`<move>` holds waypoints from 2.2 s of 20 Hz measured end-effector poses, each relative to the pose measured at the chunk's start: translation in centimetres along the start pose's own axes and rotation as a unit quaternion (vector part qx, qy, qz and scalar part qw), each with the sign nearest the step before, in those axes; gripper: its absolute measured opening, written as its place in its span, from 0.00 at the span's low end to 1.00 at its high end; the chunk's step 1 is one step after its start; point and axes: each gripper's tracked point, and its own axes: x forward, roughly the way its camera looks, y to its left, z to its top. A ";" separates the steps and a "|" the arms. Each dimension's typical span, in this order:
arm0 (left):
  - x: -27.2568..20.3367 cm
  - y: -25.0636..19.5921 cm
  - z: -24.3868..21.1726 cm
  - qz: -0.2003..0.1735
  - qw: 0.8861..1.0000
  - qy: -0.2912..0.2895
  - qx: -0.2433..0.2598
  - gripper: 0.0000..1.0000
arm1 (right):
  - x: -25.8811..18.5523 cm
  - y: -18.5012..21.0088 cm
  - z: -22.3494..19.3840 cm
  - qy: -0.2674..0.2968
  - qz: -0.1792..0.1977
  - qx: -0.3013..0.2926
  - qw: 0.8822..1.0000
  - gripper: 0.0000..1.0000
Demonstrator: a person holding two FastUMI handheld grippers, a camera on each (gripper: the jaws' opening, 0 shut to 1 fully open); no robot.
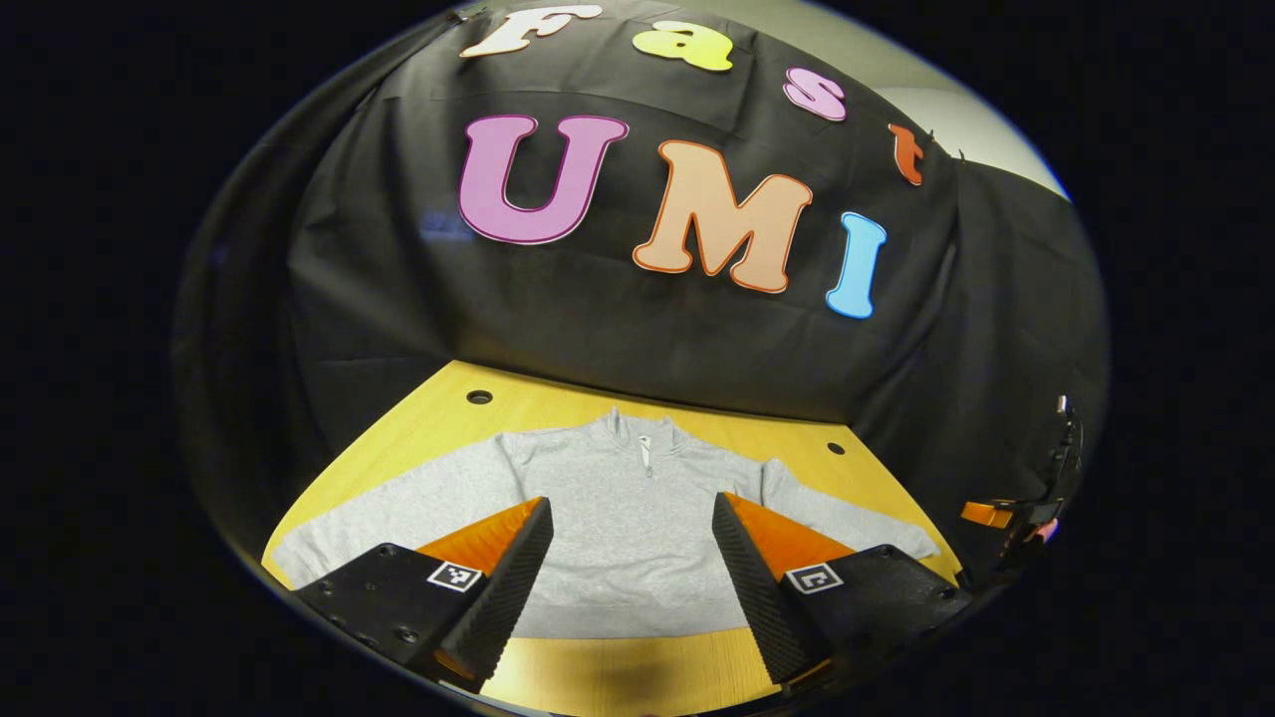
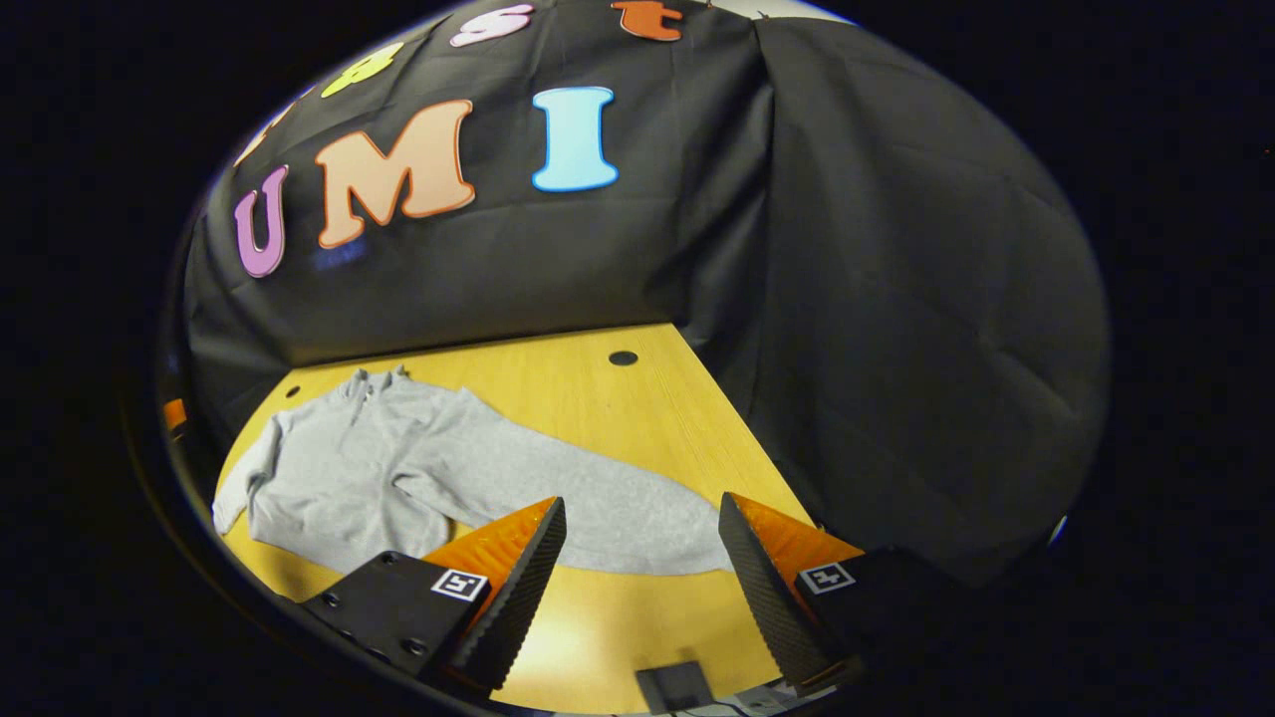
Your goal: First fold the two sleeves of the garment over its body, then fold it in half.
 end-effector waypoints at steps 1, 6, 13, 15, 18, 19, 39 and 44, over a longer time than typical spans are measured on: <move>0.0 -0.3 -0.3 0.003 1.000 0.002 0.000 0.94 | 0.9 -0.9 -0.8 0.013 0.001 0.002 1.000 0.94; 0.1 -1.6 -1.7 0.011 1.000 0.016 0.006 0.94 | 6.0 -4.2 -5.3 0.081 0.003 0.015 0.997 0.94; 0.8 -2.3 -2.1 0.032 0.999 0.034 0.016 0.94 | 10.3 -7.2 -10.5 0.155 -0.004 0.039 0.987 0.98; 1.2 -2.6 -1.8 0.036 0.999 0.033 0.014 0.94 | 10.6 -7.4 -10.6 0.158 -0.002 0.042 0.987 0.98; 1.4 -2.8 -2.1 0.042 0.998 0.034 0.013 0.94 | 11.0 -6.4 -11.3 0.175 0.012 0.051 0.983 0.85; 1.5 -2.8 -2.1 0.045 0.998 0.035 0.011 0.94 | 11.0 -6.0 -11.9 0.188 0.013 0.051 0.981 0.77; 0.4 0.4 -3.4 0.013 0.999 0.041 -0.002 0.94 | 4.5 -1.6 -4.7 0.083 0.007 0.133 0.988 0.14; -0.1 4.1 -3.2 -0.004 0.999 0.050 0.016 0.94 | 1.8 3.2 -1.9 0.049 0.009 0.136 0.989 0.14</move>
